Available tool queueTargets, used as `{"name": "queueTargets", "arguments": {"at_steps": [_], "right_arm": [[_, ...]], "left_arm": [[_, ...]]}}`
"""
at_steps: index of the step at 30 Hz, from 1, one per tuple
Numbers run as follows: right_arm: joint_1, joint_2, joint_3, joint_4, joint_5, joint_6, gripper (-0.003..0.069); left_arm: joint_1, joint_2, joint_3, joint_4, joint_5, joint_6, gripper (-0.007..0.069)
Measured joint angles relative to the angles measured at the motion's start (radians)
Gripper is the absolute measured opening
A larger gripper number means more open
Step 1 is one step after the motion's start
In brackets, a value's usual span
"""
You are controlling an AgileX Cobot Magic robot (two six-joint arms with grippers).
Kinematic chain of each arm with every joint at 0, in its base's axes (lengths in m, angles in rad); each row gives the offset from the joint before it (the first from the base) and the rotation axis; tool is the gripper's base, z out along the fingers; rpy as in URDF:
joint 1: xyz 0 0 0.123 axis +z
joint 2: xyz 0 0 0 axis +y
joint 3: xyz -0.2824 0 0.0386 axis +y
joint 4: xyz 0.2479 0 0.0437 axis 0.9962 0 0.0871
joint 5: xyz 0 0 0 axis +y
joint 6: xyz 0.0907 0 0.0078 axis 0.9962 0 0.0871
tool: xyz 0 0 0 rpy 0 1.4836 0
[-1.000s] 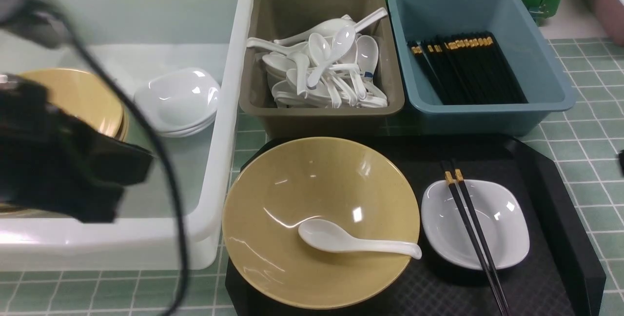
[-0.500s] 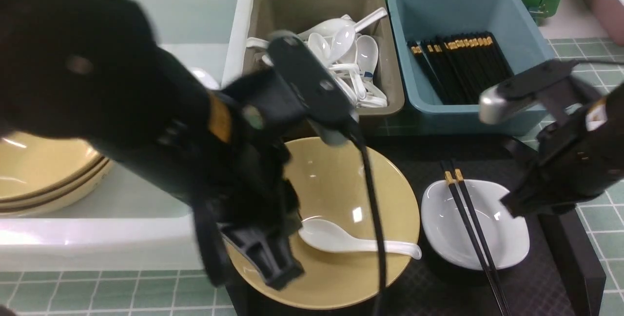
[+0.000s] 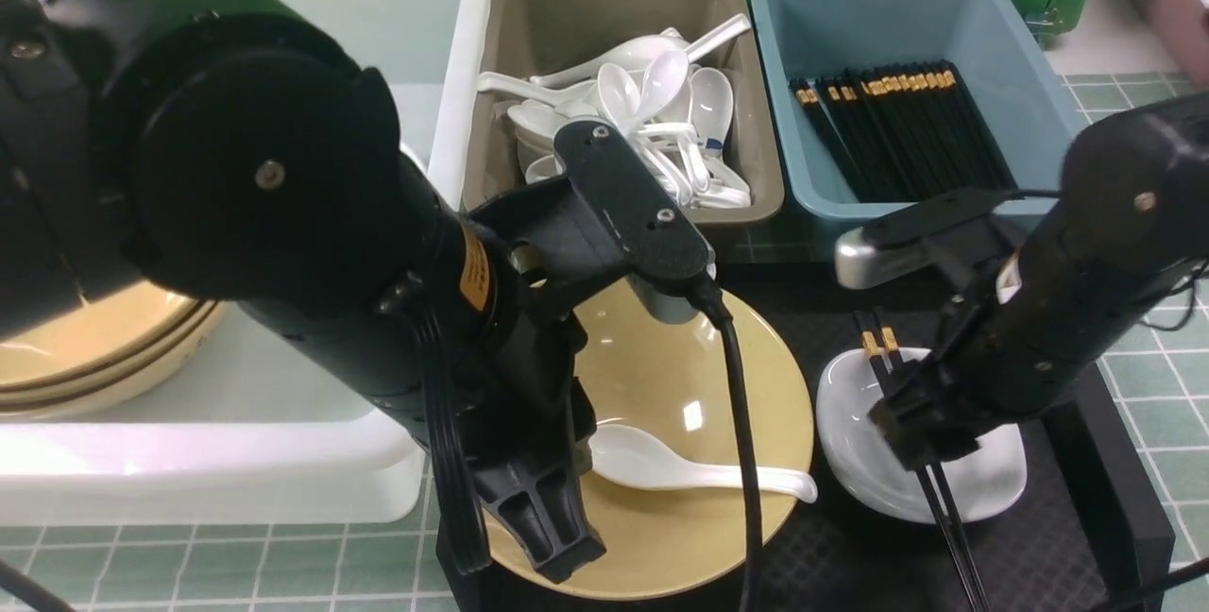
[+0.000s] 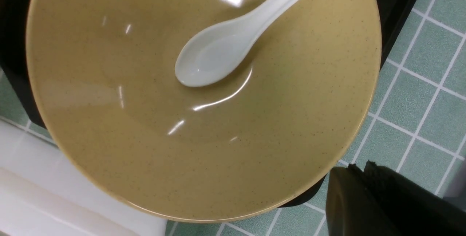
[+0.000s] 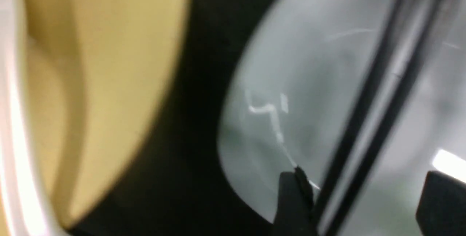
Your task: On blue table put chopsticks spoon bowls plates into blue grey white boxes.
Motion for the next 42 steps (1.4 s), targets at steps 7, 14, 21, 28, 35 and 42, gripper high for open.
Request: {"name": "queueTargets", "arguments": {"at_steps": [7, 14, 21, 28, 35, 42], "right_arm": [[0.008, 0.042, 0.0, -0.047, -0.031, 0.076, 0.0482], [0.008, 0.051, -0.002, -0.065, -0.061, 0.109, 0.0467], [0.008, 0.093, -0.002, -0.065, -0.068, 0.129, 0.036], [0.008, 0.093, -0.002, -0.065, -0.062, 0.129, 0.0188], [0.008, 0.089, -0.041, -0.065, 0.008, 0.13, 0.0169], [0.008, -0.012, -0.22, -0.104, 0.059, 0.098, 0.0169]], "left_arm": [[0.0, 0.0, 0.003, 0.0, 0.0, -0.002, 0.0002], [0.0, 0.0, 0.003, -0.001, 0.0, -0.002, 0.0002], [0.0, 0.0, 0.003, -0.001, -0.001, -0.002, 0.0002], [0.0, 0.0, 0.003, -0.001, -0.001, -0.002, 0.0002], [0.0, 0.0, 0.003, 0.0, -0.001, -0.002, 0.0002], [0.0, 0.0, 0.003, 0.02, -0.054, -0.002, 0.0002]]}}
